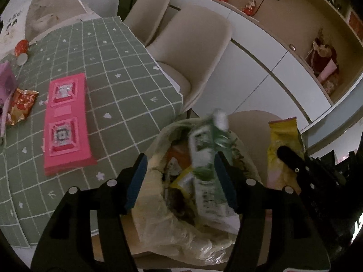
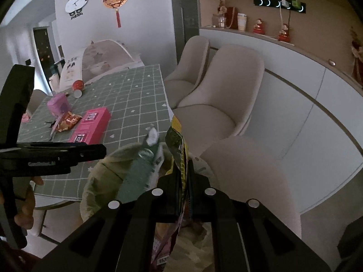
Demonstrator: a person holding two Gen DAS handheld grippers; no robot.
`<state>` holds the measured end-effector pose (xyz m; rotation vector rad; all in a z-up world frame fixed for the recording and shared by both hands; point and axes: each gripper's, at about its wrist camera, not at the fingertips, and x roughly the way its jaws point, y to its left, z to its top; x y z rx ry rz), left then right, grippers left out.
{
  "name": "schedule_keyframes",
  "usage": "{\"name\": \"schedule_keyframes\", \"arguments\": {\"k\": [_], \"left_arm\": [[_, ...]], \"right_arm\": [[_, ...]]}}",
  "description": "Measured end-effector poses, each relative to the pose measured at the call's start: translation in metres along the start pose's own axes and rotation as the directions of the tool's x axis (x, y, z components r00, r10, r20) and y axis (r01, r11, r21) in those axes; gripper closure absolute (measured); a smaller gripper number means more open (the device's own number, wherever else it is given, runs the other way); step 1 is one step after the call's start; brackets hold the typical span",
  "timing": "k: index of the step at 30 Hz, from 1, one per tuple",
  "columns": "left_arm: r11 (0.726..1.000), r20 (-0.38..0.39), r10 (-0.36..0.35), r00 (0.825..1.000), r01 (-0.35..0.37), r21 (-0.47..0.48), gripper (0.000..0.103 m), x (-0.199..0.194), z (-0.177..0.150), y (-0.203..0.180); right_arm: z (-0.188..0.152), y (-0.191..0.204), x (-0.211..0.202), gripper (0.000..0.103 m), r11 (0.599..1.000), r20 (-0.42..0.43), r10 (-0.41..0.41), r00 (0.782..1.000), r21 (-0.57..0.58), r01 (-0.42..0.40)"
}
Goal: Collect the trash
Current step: 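Carry the carton and yellow bag to the trash bag and open both tools, then grasp the printed bread wrapper with the left tool while the right grasps the red paper cup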
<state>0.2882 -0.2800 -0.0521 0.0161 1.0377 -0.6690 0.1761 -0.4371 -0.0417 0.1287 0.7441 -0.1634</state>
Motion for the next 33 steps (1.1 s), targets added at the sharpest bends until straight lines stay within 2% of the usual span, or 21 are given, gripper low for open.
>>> {"name": "schedule_keyframes", "arguments": {"k": [8,10,12,13,15,17,23,25,27,29,33], "left_arm": [[0.992,0.057,0.091,0.994,-0.085,-0.092,0.045,-0.031,-0.003,0.054],[0.985,0.056,0.123,0.991,-0.115,-0.125,0.045,-0.037,-0.009,0.073],[0.980,0.056,0.142,0.988,-0.132,-0.152,0.045,-0.043,-0.015,0.087],[0.974,0.058,0.159,0.986,-0.147,-0.170,0.045,-0.048,-0.019,0.098],[0.965,0.064,0.190,0.980,-0.174,-0.196,0.045,-0.058,-0.028,0.116],[0.954,0.064,0.222,0.973,-0.203,-0.221,0.045,-0.064,-0.036,0.133],[0.913,0.035,0.273,0.961,-0.247,-0.326,0.045,-0.075,-0.057,0.184],[0.904,0.029,0.277,0.961,-0.250,-0.347,0.045,-0.078,-0.063,0.195],[0.897,0.027,0.283,0.959,-0.255,-0.360,0.045,-0.080,-0.066,0.205],[0.894,0.027,0.287,0.957,-0.258,-0.366,0.045,-0.082,-0.068,0.210],[0.892,0.026,0.280,0.960,-0.250,-0.378,0.045,-0.083,-0.070,0.227]], "right_arm": [[0.006,0.025,0.009,0.095,0.996,0.002,0.089,0.996,0.001,-0.089],[0.007,0.032,0.021,0.095,0.997,-0.018,0.079,0.997,-0.006,-0.079],[-0.001,0.033,0.042,0.095,1.000,-0.072,0.027,0.997,-0.002,-0.027],[-0.007,0.030,0.051,0.095,1.000,-0.108,0.025,0.994,0.019,-0.023],[-0.023,0.023,0.070,0.095,0.996,-0.203,0.060,0.977,0.083,-0.044],[-0.043,0.024,0.082,0.095,0.995,-0.279,0.070,0.958,0.091,-0.047],[-0.052,0.026,0.078,0.094,0.994,-0.277,0.069,0.958,0.101,-0.042],[-0.049,0.025,0.071,0.090,0.993,-0.251,0.072,0.965,0.105,-0.047],[-0.046,0.027,0.063,0.068,0.995,-0.219,0.064,0.974,0.087,-0.046],[-0.042,0.030,0.055,0.058,0.996,-0.191,0.067,0.979,0.075,-0.054],[-0.031,0.036,0.042,0.058,0.997,-0.158,0.046,0.986,0.062,-0.037]]}}
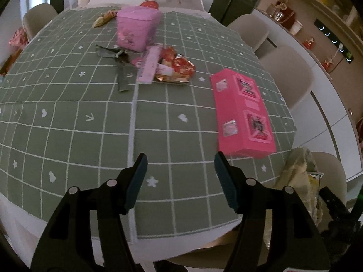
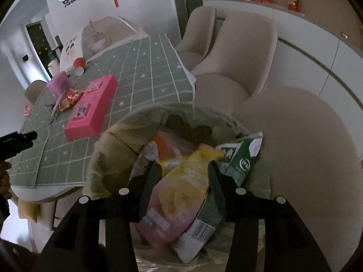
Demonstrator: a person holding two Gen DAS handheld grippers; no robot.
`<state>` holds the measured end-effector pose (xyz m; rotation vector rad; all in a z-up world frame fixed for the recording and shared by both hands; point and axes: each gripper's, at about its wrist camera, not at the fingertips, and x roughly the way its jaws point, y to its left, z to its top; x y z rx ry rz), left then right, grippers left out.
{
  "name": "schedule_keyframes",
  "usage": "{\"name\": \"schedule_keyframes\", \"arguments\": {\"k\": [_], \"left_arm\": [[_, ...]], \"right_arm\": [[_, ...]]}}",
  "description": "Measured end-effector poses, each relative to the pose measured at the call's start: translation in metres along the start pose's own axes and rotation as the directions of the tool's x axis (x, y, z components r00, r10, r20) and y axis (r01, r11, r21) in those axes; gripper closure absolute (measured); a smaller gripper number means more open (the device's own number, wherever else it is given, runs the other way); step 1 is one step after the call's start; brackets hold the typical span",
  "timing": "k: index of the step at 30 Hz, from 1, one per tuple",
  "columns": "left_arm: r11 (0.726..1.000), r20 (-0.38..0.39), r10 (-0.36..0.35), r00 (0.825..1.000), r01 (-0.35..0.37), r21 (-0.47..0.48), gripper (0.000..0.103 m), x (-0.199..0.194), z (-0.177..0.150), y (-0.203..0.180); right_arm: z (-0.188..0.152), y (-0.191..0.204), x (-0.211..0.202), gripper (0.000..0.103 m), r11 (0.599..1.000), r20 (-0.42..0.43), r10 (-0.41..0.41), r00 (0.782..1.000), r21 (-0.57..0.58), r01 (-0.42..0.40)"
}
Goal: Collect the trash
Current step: 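Grasp the printed bread wrapper with the left tool while the right grasps the red paper cup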
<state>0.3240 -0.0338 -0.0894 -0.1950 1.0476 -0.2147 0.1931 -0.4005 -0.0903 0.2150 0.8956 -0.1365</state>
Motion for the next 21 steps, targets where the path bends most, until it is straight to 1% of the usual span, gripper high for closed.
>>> {"name": "schedule_keyframes", "arguments": {"k": [4,7,10,12,15,19,21], "left_arm": [[1.000,-0.004,-0.007,1.000,0.007,-0.011,0.045,0.007,0.011,0.022],[1.000,-0.004,-0.019,1.000,0.019,-0.024,0.045,0.011,0.023,0.039],[0.999,0.018,-0.029,0.999,0.029,-0.024,0.045,0.010,0.037,0.060],[0.999,0.024,-0.045,0.999,0.045,-0.030,0.045,0.011,0.047,0.075],[0.995,0.029,-0.090,0.996,0.091,-0.038,0.045,0.013,0.065,0.104],[0.996,0.068,-0.081,0.994,0.083,-0.023,0.045,0.011,0.095,0.139],[0.996,0.095,-0.080,0.992,0.082,-0.025,0.045,0.012,0.120,0.161]], "right_arm": [[0.012,0.019,-0.014,0.058,1.000,0.053,0.005,0.999,-0.004,-0.005],[0.026,0.044,-0.021,0.058,0.999,0.093,0.041,0.995,-0.011,-0.040],[0.041,0.073,-0.018,0.058,0.996,0.117,0.086,0.989,-0.022,-0.084],[0.050,0.097,-0.011,0.058,0.993,0.122,0.110,0.986,-0.043,-0.105],[0.062,0.131,0.004,0.058,0.989,0.116,0.139,0.984,-0.069,-0.131],[0.080,0.182,0.035,0.058,0.984,0.088,0.159,0.983,-0.092,-0.151],[0.088,0.204,0.048,0.058,0.981,0.075,0.171,0.982,-0.105,-0.163]]}}
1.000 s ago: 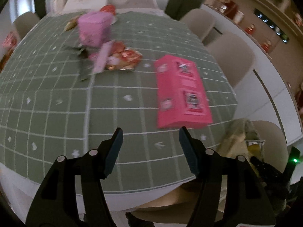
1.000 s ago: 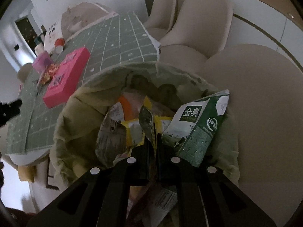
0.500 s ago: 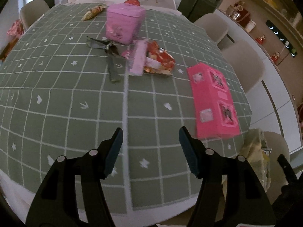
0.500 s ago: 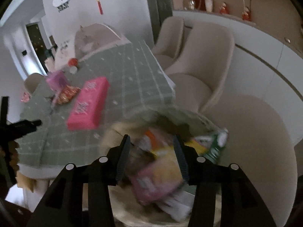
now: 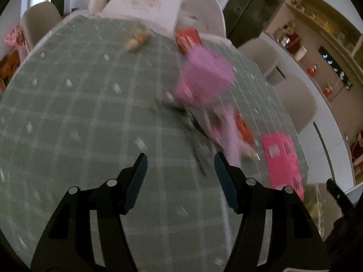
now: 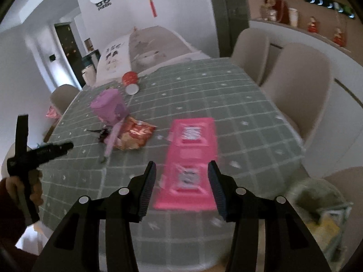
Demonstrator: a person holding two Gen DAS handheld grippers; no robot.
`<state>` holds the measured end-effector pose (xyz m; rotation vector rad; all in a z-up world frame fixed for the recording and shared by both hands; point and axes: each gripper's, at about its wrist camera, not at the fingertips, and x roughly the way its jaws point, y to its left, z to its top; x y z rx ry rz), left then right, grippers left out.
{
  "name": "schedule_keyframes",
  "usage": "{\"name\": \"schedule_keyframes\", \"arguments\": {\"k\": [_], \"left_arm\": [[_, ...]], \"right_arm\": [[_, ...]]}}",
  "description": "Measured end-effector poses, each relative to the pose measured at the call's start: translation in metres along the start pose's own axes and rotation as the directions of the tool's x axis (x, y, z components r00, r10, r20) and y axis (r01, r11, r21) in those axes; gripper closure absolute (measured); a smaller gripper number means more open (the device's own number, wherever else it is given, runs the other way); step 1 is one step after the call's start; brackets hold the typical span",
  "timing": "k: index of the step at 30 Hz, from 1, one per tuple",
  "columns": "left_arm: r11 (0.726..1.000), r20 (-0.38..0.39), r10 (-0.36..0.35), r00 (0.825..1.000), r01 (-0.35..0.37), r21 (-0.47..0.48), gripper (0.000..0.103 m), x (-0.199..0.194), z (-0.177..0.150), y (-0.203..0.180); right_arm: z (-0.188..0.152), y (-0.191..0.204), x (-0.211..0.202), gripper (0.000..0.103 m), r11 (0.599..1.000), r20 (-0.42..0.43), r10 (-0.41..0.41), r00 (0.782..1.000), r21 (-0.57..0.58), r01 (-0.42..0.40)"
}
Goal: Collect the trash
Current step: 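Grasp the printed bread wrapper with the left tool while the right grasps the red paper cup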
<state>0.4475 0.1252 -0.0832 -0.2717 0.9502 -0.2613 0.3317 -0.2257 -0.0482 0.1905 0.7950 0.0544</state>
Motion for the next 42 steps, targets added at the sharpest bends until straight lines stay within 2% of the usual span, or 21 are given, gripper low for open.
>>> {"name": "schedule_keyframes", "arguments": {"k": [6,10,15,17,20,22,23,24,25,27,30,33,36,38,40,42], "left_arm": [[0.999,0.079,0.030,0.996,-0.032,0.029,0.045,0.019,0.093,0.050],[0.992,0.086,0.059,0.995,-0.067,0.105,0.045,0.061,0.153,0.065],[0.993,0.034,0.085,0.996,-0.087,0.075,0.045,0.127,0.205,0.083],[0.993,0.022,0.102,0.995,-0.103,0.055,0.045,0.148,0.217,0.089],[0.994,-0.004,0.109,0.994,-0.109,0.007,0.045,0.174,0.229,0.099],[0.995,-0.028,0.100,0.995,-0.100,-0.020,0.047,0.186,0.234,0.103],[0.994,-0.033,0.105,0.994,-0.105,-0.019,0.054,0.190,0.233,0.103],[0.992,-0.018,0.123,0.992,-0.123,-0.004,0.065,0.190,0.233,0.101],[0.990,-0.017,0.140,0.990,-0.139,0.028,0.068,0.191,0.233,0.098],[0.993,-0.012,0.110,0.994,-0.109,0.050,0.072,0.187,0.230,0.095],[0.995,-0.002,0.089,0.996,-0.089,0.045,0.076,0.174,0.224,0.095],[0.994,0.010,0.103,0.995,-0.103,0.035,0.076,0.157,0.218,0.097],[0.992,0.002,0.126,0.992,-0.126,0.024,0.076,0.148,0.213,0.100],[0.991,-0.010,0.134,0.991,-0.134,0.013,0.076,0.145,0.212,0.102],[0.991,-0.014,0.137,0.991,-0.137,0.004,0.076,0.142,0.209,0.104],[0.991,-0.011,0.131,0.991,-0.131,0.001,0.076,0.138,0.206,0.103]], "right_arm": [[0.036,0.046,0.047,0.058,0.999,-0.011,0.020,1.000,-0.035,-0.020],[0.072,0.064,0.073,0.058,0.998,0.022,0.007,1.000,-0.067,-0.005],[0.132,0.075,0.109,0.058,0.987,0.072,-0.015,0.997,-0.156,0.027],[0.154,0.075,0.127,0.058,0.984,0.064,-0.022,0.998,-0.175,0.033],[0.182,0.078,0.158,0.052,0.983,0.032,0.021,0.999,-0.185,-0.015],[0.201,0.085,0.181,0.046,0.974,0.007,0.086,0.996,-0.209,-0.082],[0.210,0.090,0.194,0.043,0.968,-0.009,0.114,0.993,-0.226,-0.113],[0.216,0.094,0.206,0.042,0.961,-0.026,0.136,0.990,-0.239,-0.139],[0.223,0.103,0.225,0.041,0.951,-0.056,0.166,0.985,-0.255,-0.175],[0.235,0.118,0.260,0.041,0.933,-0.099,0.197,0.975,-0.286,-0.218],[0.246,0.145,0.305,0.041,0.908,-0.139,0.214,0.967,-0.336,-0.249],[0.253,0.167,0.346,0.041,0.892,-0.202,0.232,0.952,-0.347,-0.291],[0.254,0.180,0.380,0.041,0.887,-0.246,0.198,0.949,-0.366,-0.281],[0.254,0.180,0.394,0.041,0.895,-0.278,0.181,0.943,-0.351,-0.275],[0.251,0.176,0.401,0.041,0.901,-0.323,0.180,0.929,-0.325,-0.287],[0.245,0.173,0.400,0.049,0.902,-0.350,0.170,0.921,-0.322,-0.289]]}}
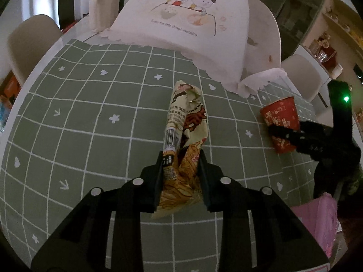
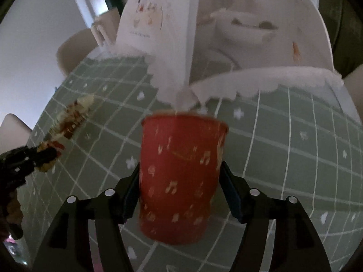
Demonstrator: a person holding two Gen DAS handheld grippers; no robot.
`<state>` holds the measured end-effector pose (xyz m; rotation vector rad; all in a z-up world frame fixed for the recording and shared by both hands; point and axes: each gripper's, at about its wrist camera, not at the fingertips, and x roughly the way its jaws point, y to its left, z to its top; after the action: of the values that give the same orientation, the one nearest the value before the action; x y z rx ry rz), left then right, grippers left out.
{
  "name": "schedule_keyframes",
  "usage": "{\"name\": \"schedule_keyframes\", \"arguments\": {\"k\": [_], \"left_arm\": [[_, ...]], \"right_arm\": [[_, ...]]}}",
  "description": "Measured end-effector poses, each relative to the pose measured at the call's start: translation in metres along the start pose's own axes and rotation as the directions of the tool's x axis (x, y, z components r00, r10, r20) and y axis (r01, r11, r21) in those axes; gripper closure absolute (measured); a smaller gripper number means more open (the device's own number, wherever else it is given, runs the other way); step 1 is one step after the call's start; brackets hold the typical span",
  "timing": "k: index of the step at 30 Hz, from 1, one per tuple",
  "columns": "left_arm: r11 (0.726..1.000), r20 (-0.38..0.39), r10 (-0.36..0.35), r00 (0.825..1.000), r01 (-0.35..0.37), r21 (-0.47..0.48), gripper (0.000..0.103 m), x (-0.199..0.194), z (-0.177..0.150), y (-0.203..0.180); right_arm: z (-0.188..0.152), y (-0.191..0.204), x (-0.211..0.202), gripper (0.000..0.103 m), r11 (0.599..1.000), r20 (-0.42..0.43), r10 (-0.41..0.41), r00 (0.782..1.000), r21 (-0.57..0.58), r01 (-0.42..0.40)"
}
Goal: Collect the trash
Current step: 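Grasp the printed bread wrapper with the left tool while the right grasps the red paper cup, then carry the wrapper and red cup to the trash bag and open both tools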
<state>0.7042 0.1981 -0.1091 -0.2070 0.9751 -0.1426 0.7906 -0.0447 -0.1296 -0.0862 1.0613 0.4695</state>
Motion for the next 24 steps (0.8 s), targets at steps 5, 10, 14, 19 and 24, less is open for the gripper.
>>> {"name": "schedule_keyframes", "arguments": {"k": [5,10,14,19,24], "left_arm": [[0.999,0.006,-0.034,0.999,0.034,-0.010,0.076,-0.012,-0.004,-0.006],[0.997,0.034,-0.077,0.996,0.076,0.015,0.076,-0.044,-0.019,-0.025],[0.993,0.031,-0.110,0.993,0.109,0.053,0.076,-0.073,-0.043,-0.044],[0.990,0.008,-0.128,0.992,0.127,0.068,0.076,-0.103,-0.079,-0.061],[0.989,-0.013,-0.124,0.992,0.125,0.083,0.076,-0.124,-0.114,-0.074]], "right_arm": [[-0.019,0.000,-0.034,0.050,0.998,0.051,-0.058,0.997,0.018,0.057],[-0.048,0.003,-0.098,0.050,0.993,0.116,-0.099,0.988,0.077,0.091],[-0.084,0.020,-0.146,0.050,0.985,0.150,-0.161,0.976,0.085,0.149],[-0.131,0.036,-0.192,0.050,0.975,0.185,-0.192,0.964,0.143,0.167],[-0.179,0.050,-0.229,0.050,0.968,0.211,-0.214,0.954,0.179,0.178]]}}
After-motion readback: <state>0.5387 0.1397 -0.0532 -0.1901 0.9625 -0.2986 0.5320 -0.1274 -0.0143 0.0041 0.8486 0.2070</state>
